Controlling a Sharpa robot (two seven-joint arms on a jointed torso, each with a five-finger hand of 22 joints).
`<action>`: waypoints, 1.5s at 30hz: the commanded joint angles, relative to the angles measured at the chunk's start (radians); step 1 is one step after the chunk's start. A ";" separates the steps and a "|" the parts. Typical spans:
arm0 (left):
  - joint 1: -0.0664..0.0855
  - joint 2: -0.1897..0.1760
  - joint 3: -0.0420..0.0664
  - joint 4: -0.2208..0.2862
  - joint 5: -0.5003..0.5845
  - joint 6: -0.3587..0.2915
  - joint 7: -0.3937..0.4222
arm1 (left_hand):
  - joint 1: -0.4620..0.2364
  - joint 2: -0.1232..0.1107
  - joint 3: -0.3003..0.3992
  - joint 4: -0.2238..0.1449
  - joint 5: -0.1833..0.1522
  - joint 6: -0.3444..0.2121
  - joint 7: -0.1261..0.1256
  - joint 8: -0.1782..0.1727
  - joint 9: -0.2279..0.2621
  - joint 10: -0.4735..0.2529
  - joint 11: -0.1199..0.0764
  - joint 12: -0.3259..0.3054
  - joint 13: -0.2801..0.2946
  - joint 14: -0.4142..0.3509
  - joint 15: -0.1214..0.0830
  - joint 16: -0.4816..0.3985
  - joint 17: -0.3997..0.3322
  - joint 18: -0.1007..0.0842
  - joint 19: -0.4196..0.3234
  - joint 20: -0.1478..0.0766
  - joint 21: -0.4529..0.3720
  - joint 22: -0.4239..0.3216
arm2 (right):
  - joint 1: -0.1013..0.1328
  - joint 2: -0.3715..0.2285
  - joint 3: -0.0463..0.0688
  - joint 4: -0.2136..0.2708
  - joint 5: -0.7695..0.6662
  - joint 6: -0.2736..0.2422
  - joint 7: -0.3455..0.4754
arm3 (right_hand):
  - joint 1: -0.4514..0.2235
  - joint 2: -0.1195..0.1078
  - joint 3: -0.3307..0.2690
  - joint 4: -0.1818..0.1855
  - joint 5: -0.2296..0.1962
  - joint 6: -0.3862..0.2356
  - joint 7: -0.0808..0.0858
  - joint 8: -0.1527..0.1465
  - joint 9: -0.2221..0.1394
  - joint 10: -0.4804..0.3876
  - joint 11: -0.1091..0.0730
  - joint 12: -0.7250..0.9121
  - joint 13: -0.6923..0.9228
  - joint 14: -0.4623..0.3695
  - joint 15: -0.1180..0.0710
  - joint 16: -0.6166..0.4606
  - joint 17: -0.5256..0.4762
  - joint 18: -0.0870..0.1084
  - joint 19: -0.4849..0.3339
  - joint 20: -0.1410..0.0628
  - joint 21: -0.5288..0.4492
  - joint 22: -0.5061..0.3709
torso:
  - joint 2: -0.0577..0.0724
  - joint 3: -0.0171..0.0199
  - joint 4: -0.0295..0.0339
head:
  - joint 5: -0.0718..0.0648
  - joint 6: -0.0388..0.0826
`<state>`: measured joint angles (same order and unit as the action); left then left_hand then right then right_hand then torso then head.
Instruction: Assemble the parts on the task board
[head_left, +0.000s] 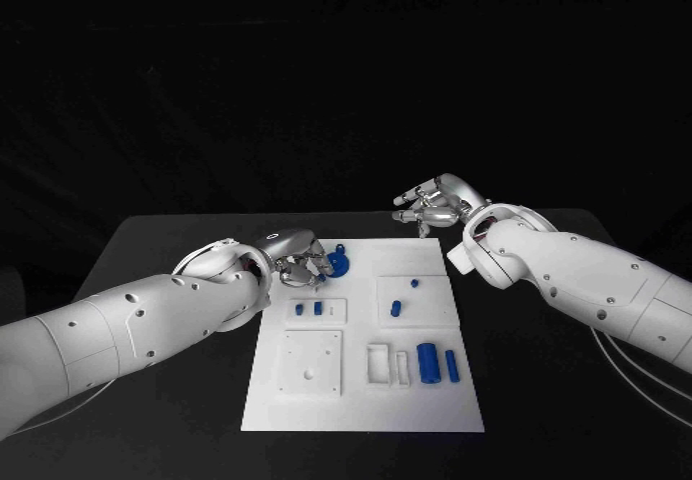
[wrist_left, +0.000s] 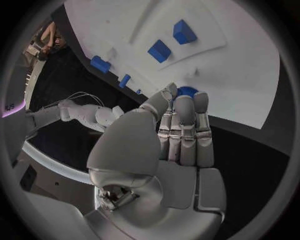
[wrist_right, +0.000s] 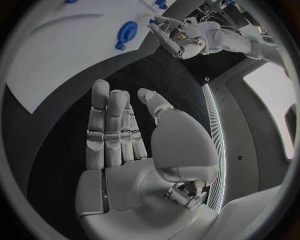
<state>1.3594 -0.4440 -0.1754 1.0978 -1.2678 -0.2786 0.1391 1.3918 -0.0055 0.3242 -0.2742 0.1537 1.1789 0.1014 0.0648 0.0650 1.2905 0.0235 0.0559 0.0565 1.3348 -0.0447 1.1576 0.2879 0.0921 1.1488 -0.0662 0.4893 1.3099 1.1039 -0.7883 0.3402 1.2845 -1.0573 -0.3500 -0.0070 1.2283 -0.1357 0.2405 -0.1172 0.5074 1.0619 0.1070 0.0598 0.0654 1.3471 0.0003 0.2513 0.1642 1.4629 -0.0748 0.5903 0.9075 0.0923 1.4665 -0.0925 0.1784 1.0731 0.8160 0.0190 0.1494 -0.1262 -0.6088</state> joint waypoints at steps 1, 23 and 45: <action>0.001 -0.013 0.000 0.013 0.010 0.017 -0.008 | -0.004 0.006 -0.002 0.003 0.006 -0.008 0.001 -0.002 -0.001 0.024 0.020 0.003 0.003 0.003 0.000 -0.003 0.001 0.014 0.000 0.002 -0.004 0.018 | 0.000 0.000 0.000 0.001 -0.002 0.002 0.011 | 0.003 -0.005 -0.004 0.004 0.006 -0.006 0.003 0.003 0.001 0.007 0.000 0.000 0.001 0.013 0.002 0.001 0.000 0.005 0.032 -0.002 0.006 -0.002 | 0.001 0.0004 -0.0010 | 0.000 -0.001; 0.003 -0.064 0.000 0.048 0.012 0.047 -0.035 | -0.004 0.004 -0.006 0.004 0.005 -0.007 0.001 -0.002 -0.001 0.025 0.019 0.003 0.003 0.003 -0.001 -0.006 0.001 0.013 0.002 0.002 -0.008 0.018 | 0.000 -0.001 0.000 -0.002 -0.002 0.003 0.010 | 0.003 -0.005 -0.004 0.004 0.006 -0.006 0.003 0.003 0.001 0.007 0.000 0.000 0.001 0.013 0.002 0.001 0.000 0.005 0.032 -0.002 0.006 -0.002 | 0.000 0.0008 -0.0002 | 0.006 -0.010; 0.003 -0.055 -0.001 0.043 0.018 0.052 -0.028 | -0.004 0.005 -0.008 0.006 0.005 -0.008 0.001 -0.002 -0.001 0.025 0.019 0.003 0.003 0.004 -0.001 -0.006 0.002 0.012 0.003 0.002 -0.010 0.018 | 0.000 0.002 0.000 -0.002 -0.002 0.004 0.011 | 0.003 -0.005 -0.004 0.004 0.006 -0.006 0.003 0.003 0.001 0.007 0.000 0.000 0.001 0.013 0.002 0.001 0.000 0.005 0.032 -0.002 0.006 -0.002 | 0.000 0.0022 -0.0016 | 0.008 -0.011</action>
<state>1.3613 -0.5019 -0.1767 1.1390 -1.2583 -0.2356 0.1063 1.3897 -0.0099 0.3182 -0.2737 0.1557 1.1789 0.1014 0.0648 0.0650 1.3035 0.0358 0.0557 0.0566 1.3347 -0.0445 1.1577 0.2885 0.0929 1.1489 -0.0660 0.4854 1.3100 1.1039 -0.7869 0.3402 1.2810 -1.0573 -0.3499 -0.0065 1.2283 -0.1357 0.2405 -0.1173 0.5074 1.0598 0.1090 0.0598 0.0654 1.3471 0.0003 0.2513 0.1641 1.4630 -0.0748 0.5903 0.9075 0.0923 1.4665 -0.0925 0.1784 1.0726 0.8172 0.0214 0.1476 -0.1184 -0.6205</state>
